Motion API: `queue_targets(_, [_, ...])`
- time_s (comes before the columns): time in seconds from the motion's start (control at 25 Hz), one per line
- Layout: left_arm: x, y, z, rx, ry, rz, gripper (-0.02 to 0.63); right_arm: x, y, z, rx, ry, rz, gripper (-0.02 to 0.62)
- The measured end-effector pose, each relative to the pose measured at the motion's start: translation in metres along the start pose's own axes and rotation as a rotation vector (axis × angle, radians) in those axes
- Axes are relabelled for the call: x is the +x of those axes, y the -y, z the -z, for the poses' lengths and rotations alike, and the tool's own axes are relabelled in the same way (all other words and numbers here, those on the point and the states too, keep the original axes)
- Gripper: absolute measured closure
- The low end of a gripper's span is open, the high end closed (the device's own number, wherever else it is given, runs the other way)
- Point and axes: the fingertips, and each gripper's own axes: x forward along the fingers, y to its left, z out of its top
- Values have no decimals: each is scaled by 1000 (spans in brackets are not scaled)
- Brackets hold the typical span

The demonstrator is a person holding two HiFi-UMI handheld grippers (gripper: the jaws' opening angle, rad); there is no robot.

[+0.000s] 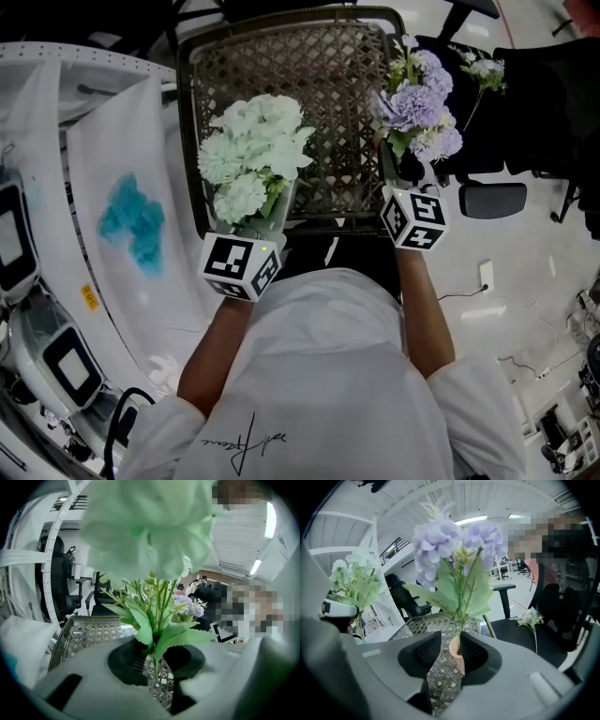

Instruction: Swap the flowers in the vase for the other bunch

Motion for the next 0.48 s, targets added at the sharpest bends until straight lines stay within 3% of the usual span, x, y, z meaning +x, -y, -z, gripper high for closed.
queue_targets(0.48, [-5,7,-1,4,16,28,523,-17,-5,1,4,18,17,477])
